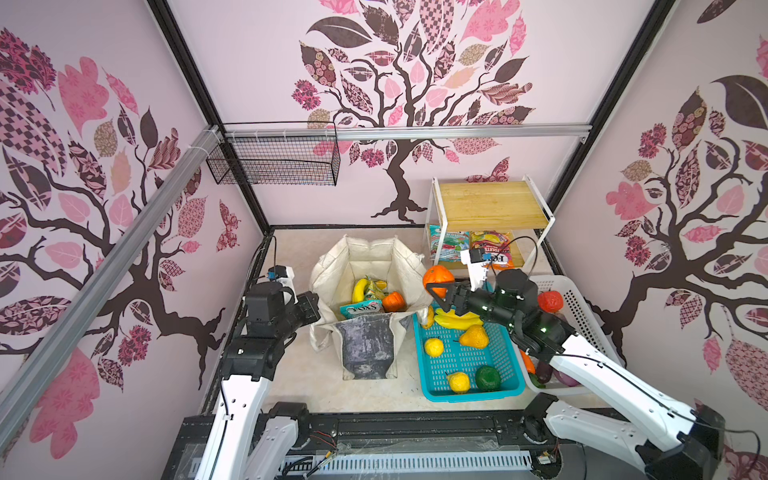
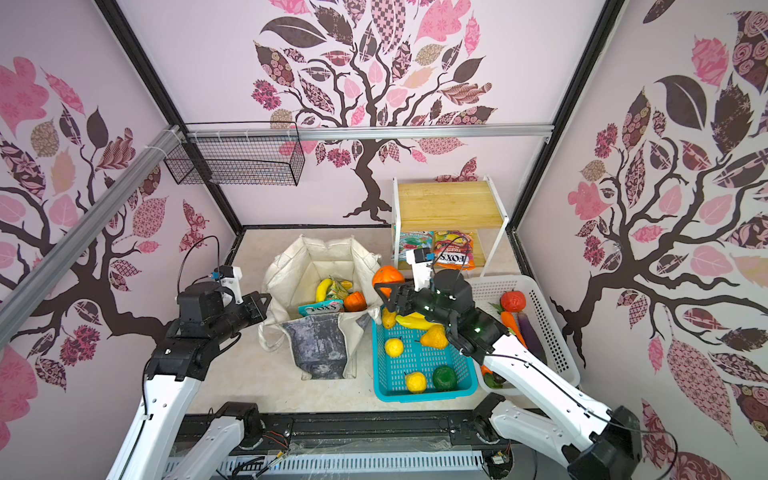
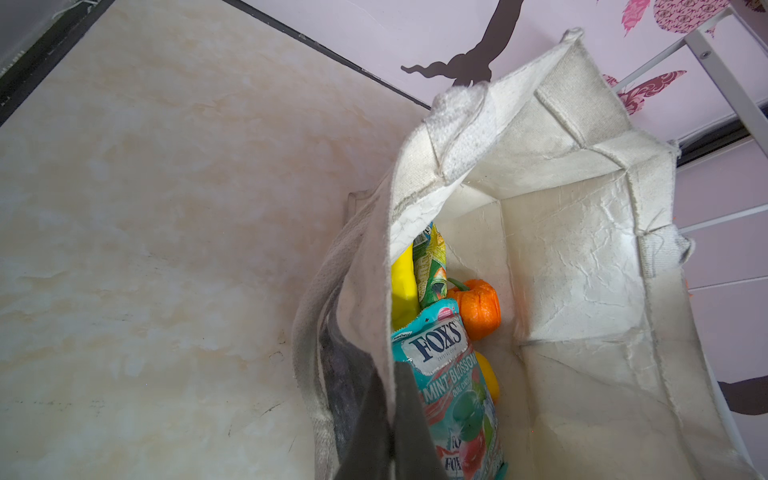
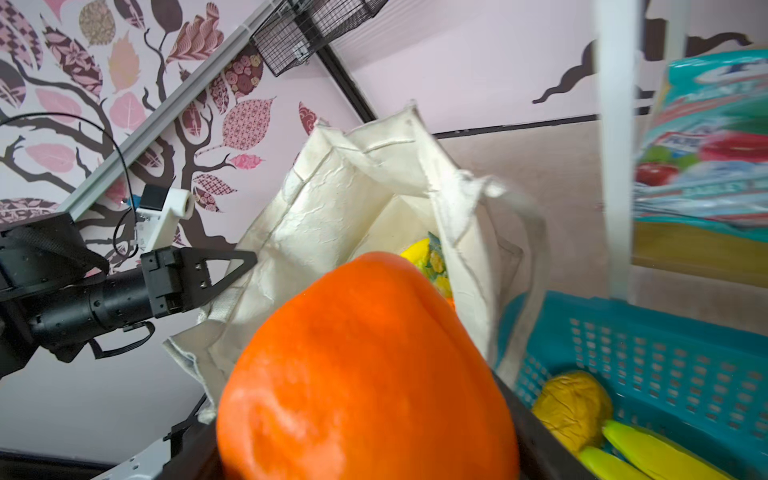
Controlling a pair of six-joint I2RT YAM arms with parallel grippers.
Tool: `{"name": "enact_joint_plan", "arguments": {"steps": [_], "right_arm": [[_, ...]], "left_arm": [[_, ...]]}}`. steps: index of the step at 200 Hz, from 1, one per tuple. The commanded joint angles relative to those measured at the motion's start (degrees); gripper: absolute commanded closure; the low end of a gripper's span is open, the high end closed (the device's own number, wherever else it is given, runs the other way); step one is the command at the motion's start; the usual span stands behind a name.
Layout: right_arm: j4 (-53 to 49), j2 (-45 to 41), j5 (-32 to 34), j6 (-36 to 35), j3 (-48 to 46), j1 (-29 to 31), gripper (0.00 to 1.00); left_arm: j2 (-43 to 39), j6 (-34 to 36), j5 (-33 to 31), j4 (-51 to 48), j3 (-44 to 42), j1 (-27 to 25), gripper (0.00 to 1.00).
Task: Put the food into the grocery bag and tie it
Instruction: 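Carry the orange tomato with the right gripper over the tote bag, then lower the orange tomato into the tote and open the right gripper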
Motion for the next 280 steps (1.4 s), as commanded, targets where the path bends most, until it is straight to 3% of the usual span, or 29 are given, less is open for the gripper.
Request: {"name": "enact_joint_plan", "arguments": {"steps": [1,50,91,126,214,237,280], "right_arm": [[-1.91,5.74,8.13,-0.65,5.83,3.06,0.27],[-6.04,19.52,13.17,-4.84,17.41,11.01,0.27],[-13.57,30.62,26.92,-11.56,27.45,18.87,0.24],[-17.08,36.91,27.86,-8.71,30.47,18.90,0.23],[-18.46,45.54,26.87,-9.56,31.98,18.90,0.15],[-17.94,44.84,30.76,-7.96,31.05,18.90,0.10],[-16.25,41.72,28.15,-8.38,30.03,18.95,0.00]], "left_arm": [[0.16,1.08,0.57,0.16,-1.41,0.21,1.00],[-0.27,1.08,0.70,0.24,-1.42,0.27,1.00],[-0.72,1.04,0.67,0.32,-1.46,0.22,1.00],[-0.97,0.94,0.93,0.41,-1.49,0.24,1.00],[-0.60,1.04,2.09,0.69,-1.55,0.25,1.00],[-0.78,0.95,2.07,0.95,-1.68,0.30,1.00],[-0.46,1.01,2.34,0.85,-1.53,0.28,1.00]]}}
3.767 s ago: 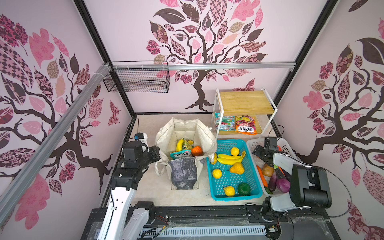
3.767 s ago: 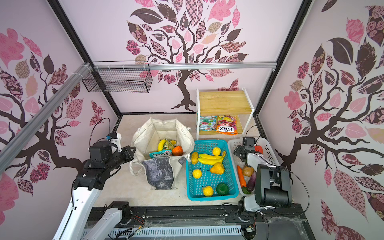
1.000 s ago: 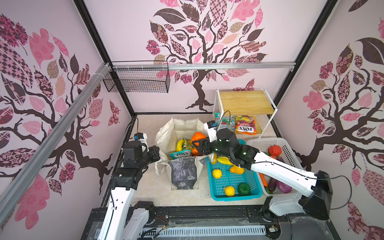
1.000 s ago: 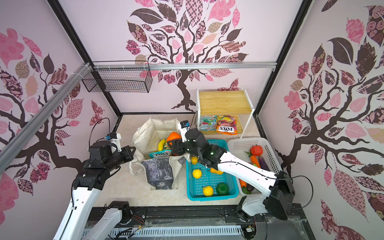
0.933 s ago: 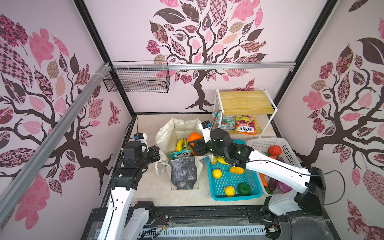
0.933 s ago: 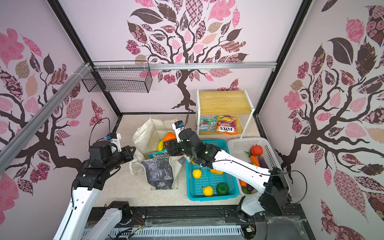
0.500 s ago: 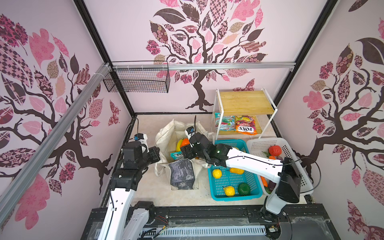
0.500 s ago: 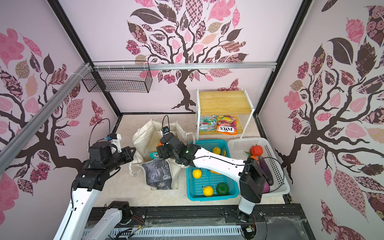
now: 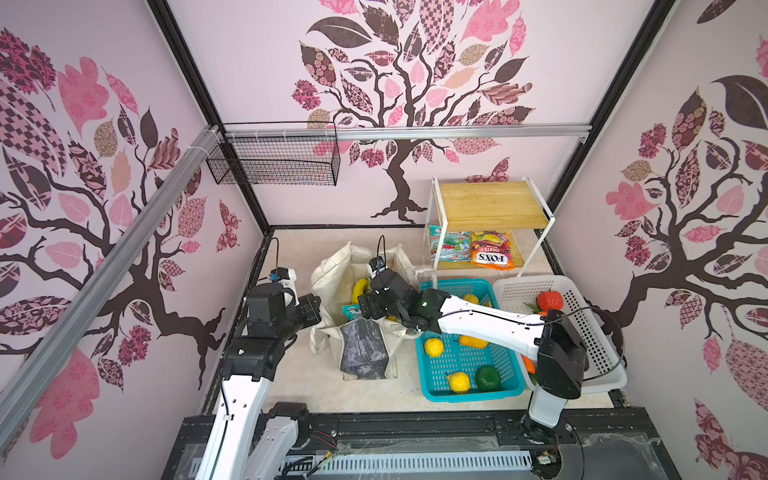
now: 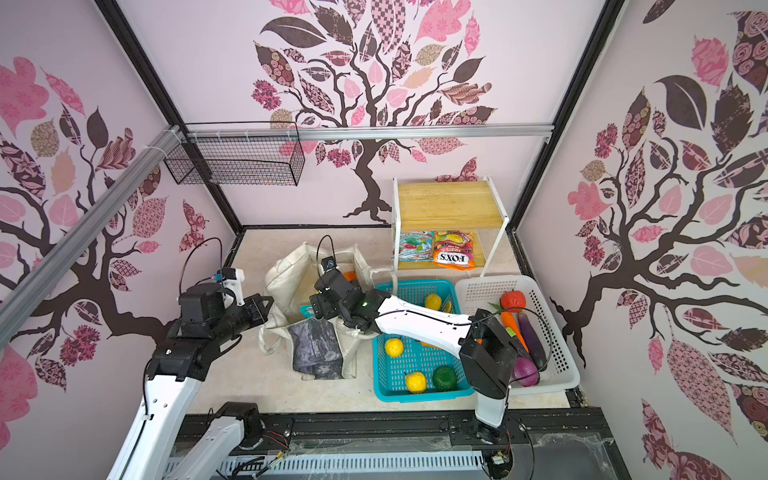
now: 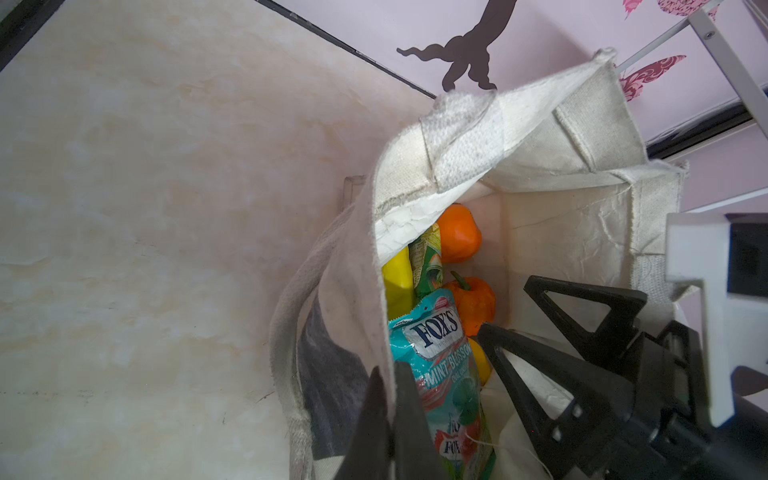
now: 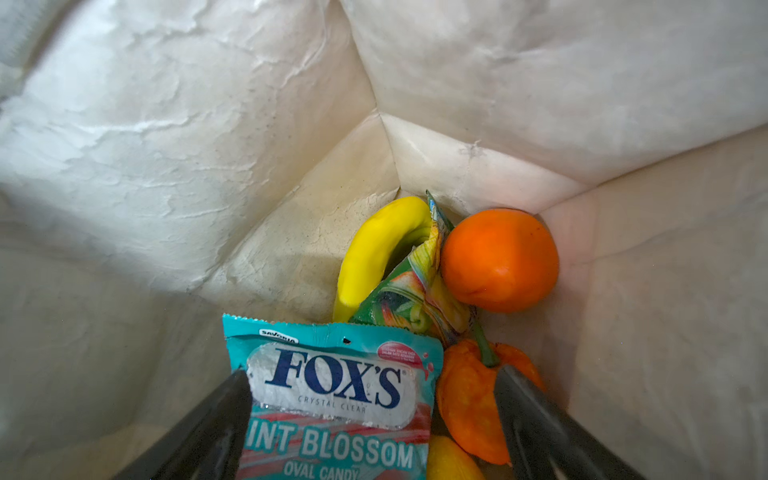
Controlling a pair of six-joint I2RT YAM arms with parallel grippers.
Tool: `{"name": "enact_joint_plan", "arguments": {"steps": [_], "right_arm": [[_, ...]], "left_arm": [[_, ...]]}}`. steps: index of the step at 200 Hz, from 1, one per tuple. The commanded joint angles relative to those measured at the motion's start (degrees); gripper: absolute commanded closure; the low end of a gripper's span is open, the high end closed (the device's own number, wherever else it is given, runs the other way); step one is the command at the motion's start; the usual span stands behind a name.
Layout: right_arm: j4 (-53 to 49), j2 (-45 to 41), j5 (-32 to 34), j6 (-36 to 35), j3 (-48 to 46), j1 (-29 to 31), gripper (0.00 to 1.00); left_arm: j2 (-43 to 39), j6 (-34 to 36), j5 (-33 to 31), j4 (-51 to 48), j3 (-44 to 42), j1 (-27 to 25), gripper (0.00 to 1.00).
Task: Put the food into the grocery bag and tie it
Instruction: 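Lower the orange tomato into the tote and open the right gripper, then lift the right gripper out of the tote and move it over the white basket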
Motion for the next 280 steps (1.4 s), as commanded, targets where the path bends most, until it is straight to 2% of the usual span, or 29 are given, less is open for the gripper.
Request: {"name": "enact_joint_plan", "arguments": {"steps": [1,40,98,139,200,247,280], "right_arm": [[-2.74,-1.37,-0.22,-0.47,-1.31,0.32,0.01],[-1.82,-4.34,-0.40,-0.15,-2.43,0.30,0.00],[8.15,-15.12,-1.98,0.43,-10.80,0.31,0.00],[13.07,-20.56,0.72,3.75,-15.60,0.32,0.00],[12.52,-25.67,1.56,3.69,-17.96,0.30,0.01],[12.32,-31.90,4.70,2.77,-20.45,0.29,0.00],[9.92,-37.36,9.34,2.01,-21.52,0.22,0.00]], "left_arm": [[-0.37,0.98,0.69,1.92,-1.09,0.29,1.00],[-0.31,1.01,0.34,1.87,-1.08,0.27,1.00],[-0.14,0.92,0.22,1.88,-1.07,0.28,1.00],[-0.18,0.97,-0.05,1.75,-1.11,0.28,1.00],[-0.18,0.94,-0.14,1.66,-1.04,0.16,1.00],[-0.46,0.91,-0.41,1.71,-1.12,0.25,1.00],[-0.49,0.92,-0.41,1.66,-1.07,0.25,1.00]]}}
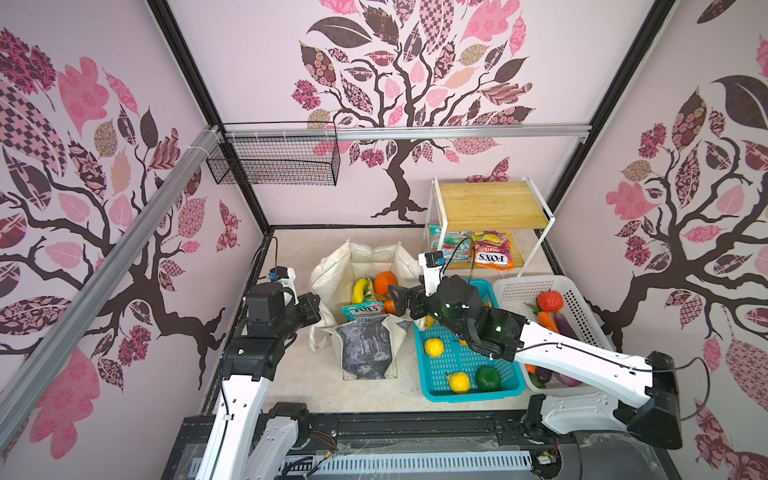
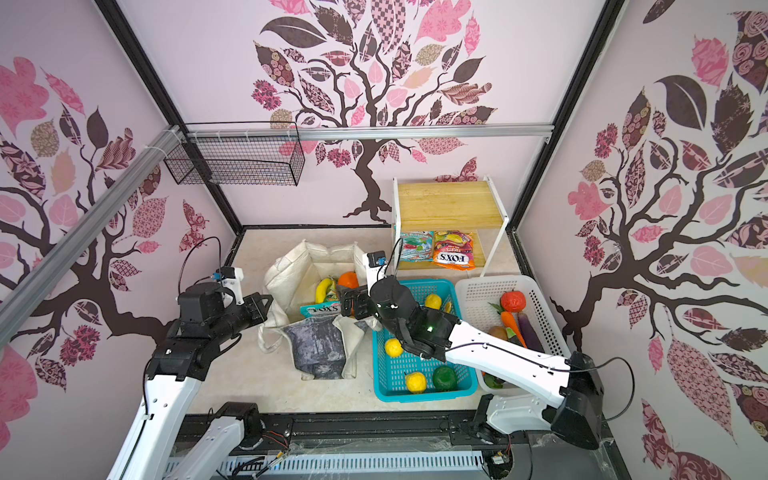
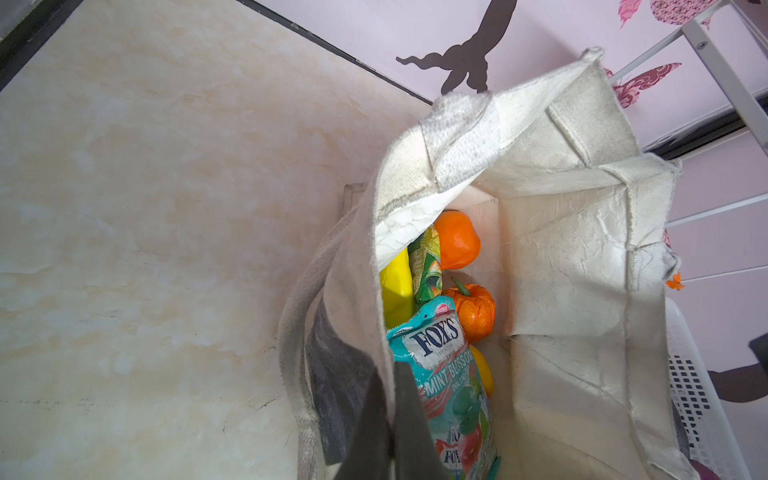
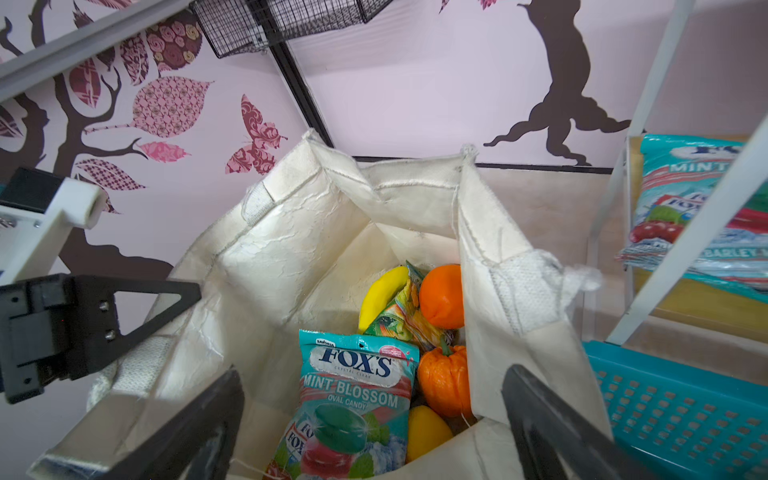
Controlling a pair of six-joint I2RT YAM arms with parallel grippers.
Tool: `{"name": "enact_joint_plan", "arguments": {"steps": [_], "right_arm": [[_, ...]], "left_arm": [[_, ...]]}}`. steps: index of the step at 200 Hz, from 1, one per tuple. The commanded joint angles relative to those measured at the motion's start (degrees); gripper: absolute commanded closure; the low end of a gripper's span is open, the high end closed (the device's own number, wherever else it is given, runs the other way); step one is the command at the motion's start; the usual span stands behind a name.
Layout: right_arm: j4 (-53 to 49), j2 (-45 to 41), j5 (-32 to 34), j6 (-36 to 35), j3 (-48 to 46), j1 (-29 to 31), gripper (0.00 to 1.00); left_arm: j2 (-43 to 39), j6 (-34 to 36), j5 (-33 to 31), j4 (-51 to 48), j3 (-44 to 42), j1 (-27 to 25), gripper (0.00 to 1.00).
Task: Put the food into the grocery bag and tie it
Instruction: 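Lift the right gripper out of the tote and move it over the white basket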
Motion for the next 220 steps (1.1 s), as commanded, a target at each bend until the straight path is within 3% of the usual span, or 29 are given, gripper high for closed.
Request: {"name": "enact_joint_plan", "arguments": {"steps": [1,35,70,124,138,164,188,202,220], "right_arm": [[-1.79,-5.68,4.96,-1.05,-0.33,0.06,0.00],[-6.92,-13.55,6.35,-0.89,-2.85,-2.52,0.00],[-15.33,-22.25,5.93,1.02,-6.23,-10.14,0.00],[-24.62,-28.26,14.79,-0.32,-9.93,-16.29,0.00],[-26.30,-28.15,10.34,1.05,-10.76,-22.85,0.00],[-24.85,-27.95,-8.07,3.48,-14.36,-40.48,0.00],[-22.98,-26.25,-18.13,4.93,-18.11,-51.90,0.00],[-21.97,-24.99,-18.47,5.41,-19.92,-54.04,0.00],[-19.67,-23.25,-11.28,5.60,-22.22,-54.12,0.00]], "left_arm": [[-0.51,0.89,-0.10,0.78,-1.15,0.26,1.00],[-0.57,0.78,-0.14,0.79,-1.22,0.27,1.00],[-0.73,0.85,-0.14,0.81,-1.19,0.21,1.00],[-0.60,0.78,-0.14,0.79,-1.20,0.23,1.00],[-0.71,0.78,-0.14,0.79,-1.15,0.26,1.00],[-0.66,0.77,-0.13,0.83,-1.26,0.26,1.00],[-0.72,0.79,-0.14,0.85,-1.27,0.28,1.00],[-0.60,0.80,-0.14,0.81,-1.26,0.21,1.00],[-0.60,0.81,-0.06,0.83,-1.21,0.20,1.00]]}}
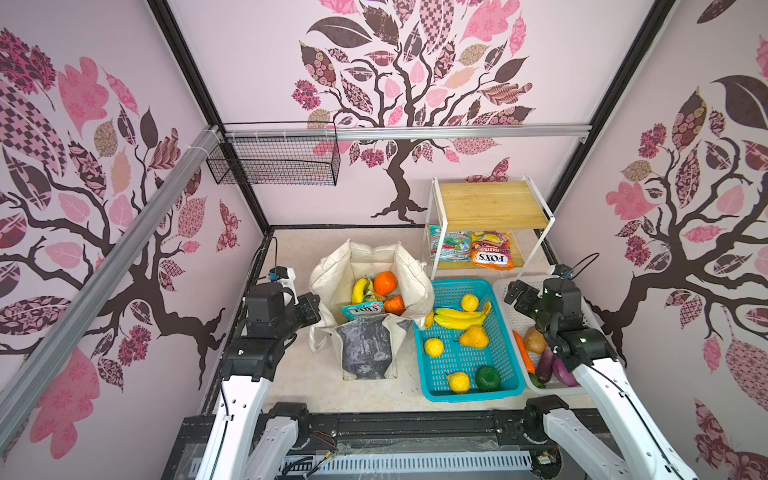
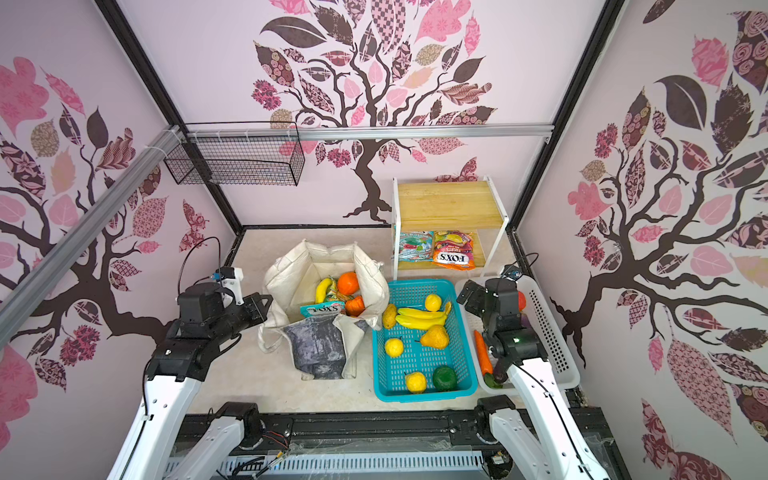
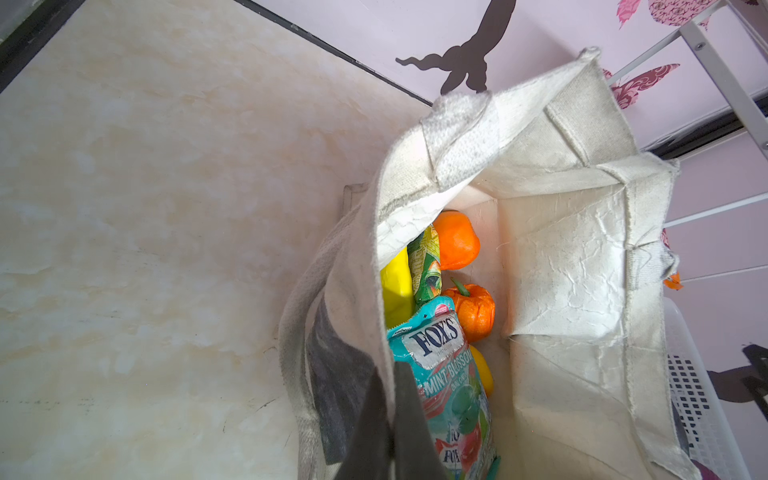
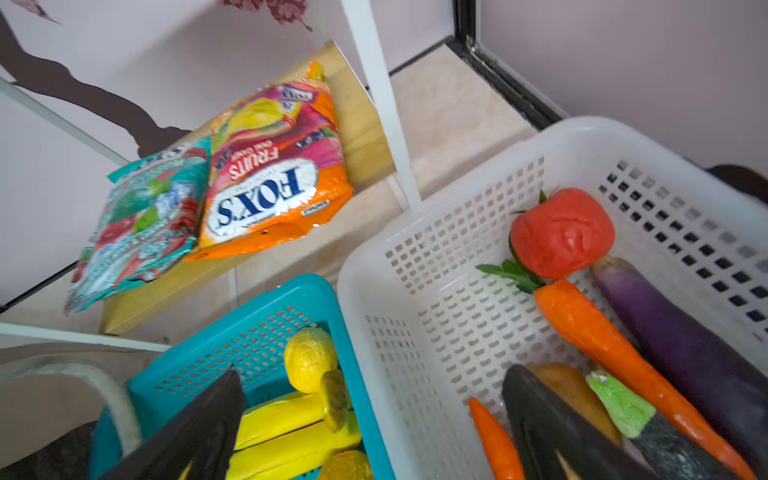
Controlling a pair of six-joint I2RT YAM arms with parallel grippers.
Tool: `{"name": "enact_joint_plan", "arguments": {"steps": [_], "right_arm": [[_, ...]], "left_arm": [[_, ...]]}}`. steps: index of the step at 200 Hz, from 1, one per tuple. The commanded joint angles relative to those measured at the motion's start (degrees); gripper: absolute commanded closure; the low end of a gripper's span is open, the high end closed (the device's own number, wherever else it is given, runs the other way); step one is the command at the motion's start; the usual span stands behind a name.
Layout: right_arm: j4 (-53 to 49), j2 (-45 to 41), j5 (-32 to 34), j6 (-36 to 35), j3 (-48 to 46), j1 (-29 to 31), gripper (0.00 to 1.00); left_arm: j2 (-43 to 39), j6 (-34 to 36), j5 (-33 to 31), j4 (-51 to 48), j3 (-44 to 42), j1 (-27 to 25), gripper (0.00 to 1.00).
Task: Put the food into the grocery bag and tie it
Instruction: 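Lift the right gripper out of the tote and move it over the white basket, then lower the right gripper onto the red tomato in the white basket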
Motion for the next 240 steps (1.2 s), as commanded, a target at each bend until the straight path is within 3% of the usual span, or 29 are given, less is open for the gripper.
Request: {"name": "enact_joint_plan", "arguments": {"steps": [1,28,57,114,148,240], "right_arm": [[2.64,1.54,1.15,1.26,-1.68,-0.57,0.00],[7.97,7.02,6.50,1.81,-3.00,-2.68,0.00],[11.66,14.23,2.88,3.11,-1.73,-9.38,0.01],[18.31,18.98,-3.13,1.95,-3.09,-23.07,0.04],[20.41,22.64,0.20,0.70,-2.30,-23.81,0.04],[28.35,31.92,-2.67,1.07,-2.26,-26.65,0.03]], "left_arm": [[-0.42,0.79,-0.06,0.85,-1.17,0.16,1.00],[-0.60,0.78,-0.14,0.79,-1.21,0.18,1.00],[-0.54,0.78,-0.06,0.95,-1.20,0.22,1.00],[0.08,0.82,0.73,1.20,-1.12,0.31,1.00],[0.15,0.69,0.50,0.97,-1.06,0.77,1.00],[1.30,0.74,2.60,1.73,-1.29,2.12,1.00]]}}
